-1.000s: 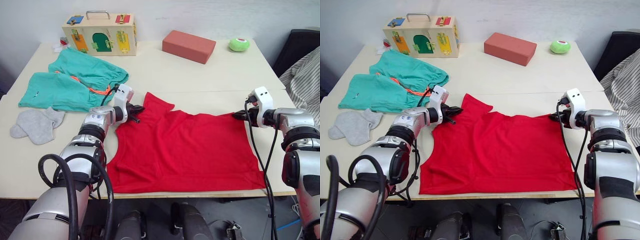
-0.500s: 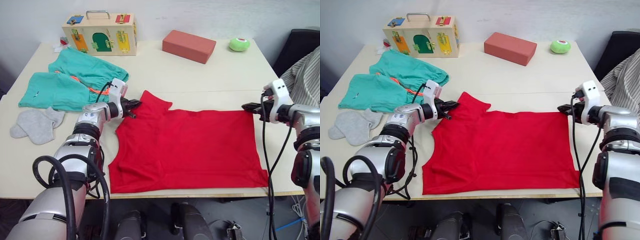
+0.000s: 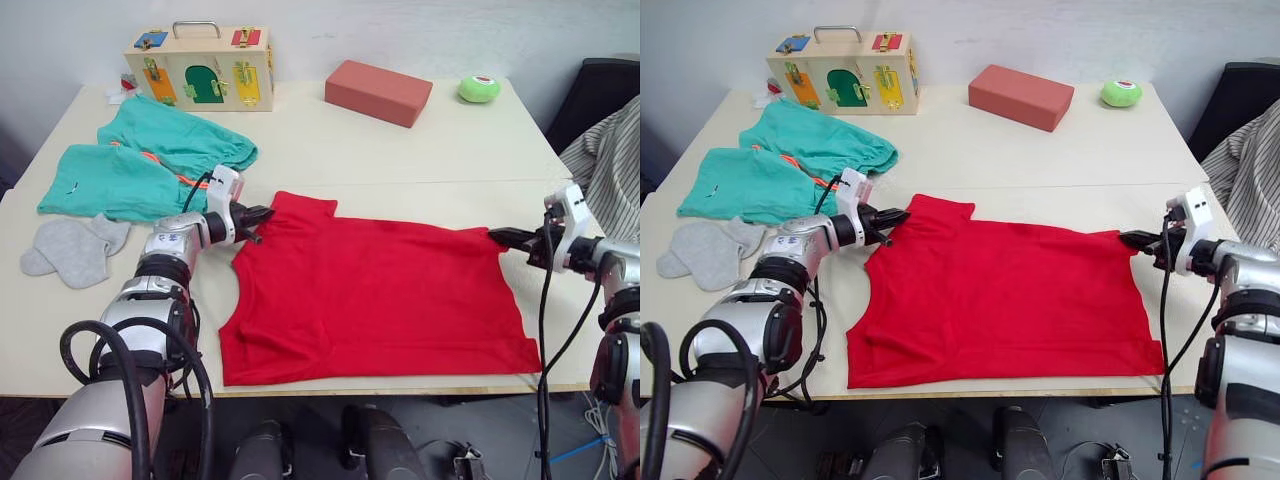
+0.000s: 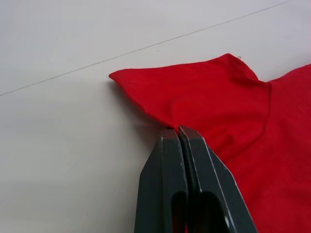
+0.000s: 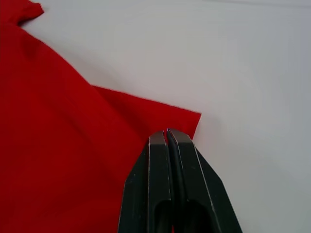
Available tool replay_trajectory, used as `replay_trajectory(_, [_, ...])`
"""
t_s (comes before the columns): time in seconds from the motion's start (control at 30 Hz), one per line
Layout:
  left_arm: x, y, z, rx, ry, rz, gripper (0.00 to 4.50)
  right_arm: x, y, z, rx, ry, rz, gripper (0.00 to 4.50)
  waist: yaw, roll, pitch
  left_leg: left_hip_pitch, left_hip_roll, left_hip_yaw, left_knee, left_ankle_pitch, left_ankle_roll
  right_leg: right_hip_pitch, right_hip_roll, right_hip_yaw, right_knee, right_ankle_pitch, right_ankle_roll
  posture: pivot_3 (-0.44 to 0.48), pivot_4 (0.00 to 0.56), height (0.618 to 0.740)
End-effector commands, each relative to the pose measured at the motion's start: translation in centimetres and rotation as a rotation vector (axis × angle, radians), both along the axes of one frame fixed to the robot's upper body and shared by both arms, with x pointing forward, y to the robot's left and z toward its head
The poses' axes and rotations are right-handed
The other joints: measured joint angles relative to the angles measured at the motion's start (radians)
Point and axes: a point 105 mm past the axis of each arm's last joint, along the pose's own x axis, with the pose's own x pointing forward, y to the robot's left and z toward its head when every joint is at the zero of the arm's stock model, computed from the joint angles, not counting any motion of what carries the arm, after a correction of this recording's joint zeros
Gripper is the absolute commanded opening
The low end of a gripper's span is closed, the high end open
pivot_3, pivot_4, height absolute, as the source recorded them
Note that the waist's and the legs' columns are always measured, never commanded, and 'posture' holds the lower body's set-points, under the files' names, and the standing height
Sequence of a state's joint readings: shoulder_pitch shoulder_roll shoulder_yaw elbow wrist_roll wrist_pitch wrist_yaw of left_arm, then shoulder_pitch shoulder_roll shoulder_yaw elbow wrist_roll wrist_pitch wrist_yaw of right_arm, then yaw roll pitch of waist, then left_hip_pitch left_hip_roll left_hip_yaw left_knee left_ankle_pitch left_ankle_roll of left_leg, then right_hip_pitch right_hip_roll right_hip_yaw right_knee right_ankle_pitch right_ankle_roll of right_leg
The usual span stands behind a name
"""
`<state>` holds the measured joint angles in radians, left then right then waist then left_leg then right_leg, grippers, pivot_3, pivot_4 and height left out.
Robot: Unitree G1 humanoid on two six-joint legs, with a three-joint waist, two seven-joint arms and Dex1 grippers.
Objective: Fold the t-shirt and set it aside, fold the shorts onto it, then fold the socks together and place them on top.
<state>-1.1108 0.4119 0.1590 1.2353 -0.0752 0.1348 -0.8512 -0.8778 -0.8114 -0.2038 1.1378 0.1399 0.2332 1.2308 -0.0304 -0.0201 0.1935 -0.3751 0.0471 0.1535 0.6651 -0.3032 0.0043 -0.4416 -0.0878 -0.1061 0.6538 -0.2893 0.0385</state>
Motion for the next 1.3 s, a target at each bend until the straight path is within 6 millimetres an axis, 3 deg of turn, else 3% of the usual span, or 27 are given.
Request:
replay_trajectory(0.03, [-0.1,0.7,1.3,-0.008,-0.051,-0.015,0.0,-0.9,-1.0,1.1,-0.005,-0.024,0.008,0.05,0.0,0.0,0.0,0.0,0.0,0.0,0.0,0.0,0.0,0.0,0.0,0.0,0.0,0.0,0.0,0.0,0.15,0.74])
replay_trajectory(0.37, [-1.5,0.9,0.1,0.024,-0.047,-0.082,0.0,-1.6,-1.9,-0.2,-0.006,0.006,-0.053,0.05,0.0,0.0,0.0,0.001,0.0,0.0,0.002,0.0,0.0,0.0,0.0,0.001,0.0,0.0,0.0,0.0,0.15,0.74])
replay_trajectory(0.47, [-1.7,0.9,-0.3,0.037,-0.045,-0.088,0.0,-2.0,-1.3,0.1,-0.007,0.03,0.002,0.58,0.0,0.0,0.0,0.001,0.0,0.0,0.002,0.0,0.0,0.0,-0.001,0.002,0.001,0.0,0.0,0.0,0.15,0.74])
replay_trajectory(0.73, [-1.8,0.8,-0.5,0.048,-0.048,-0.083,0.0,-0.2,-1.4,2.7,-0.055,-0.049,-0.037,3.36,-0.002,0.0,0.0,0.001,0.0,0.001,0.002,0.0,0.0,0.0,-0.001,0.003,0.001,0.0,0.0,0.0,0.15,0.74])
replay_trajectory(0.9, [-1.8,0.7,-0.6,0.048,-0.048,-0.082,0.0,1.5,-0.7,2.2,-0.094,-0.036,-0.097,3.36,-0.001,0.0,0.0,0.001,0.001,0.001,0.002,0.0,0.0,0.0,-0.001,0.003,0.001,0.0,0.0,0.0,0.15,0.74])
replay_trajectory(1.2, [-1.8,0.7,-0.7,0.048,-0.051,-0.078,0.0,1.9,1.2,0.7,-0.08,0.064,-0.041,3.36,0.0,0.0,0.0,0.001,0.0,0.001,0.002,0.0,0.0,-0.001,-0.001,0.003,0.002,0.0,0.0,0.0,0.15,0.74])
replay_trajectory(1.3, [-1.8,0.8,-0.7,0.048,-0.051,-0.077,0.0,2.1,1.3,0.8,-0.082,0.048,-0.04,2.73,-0.001,0.0,0.0,0.001,0.0,0.001,0.002,0.0,0.0,-0.001,-0.001,0.003,0.002,0.0,0.0,0.0,0.15,0.74])
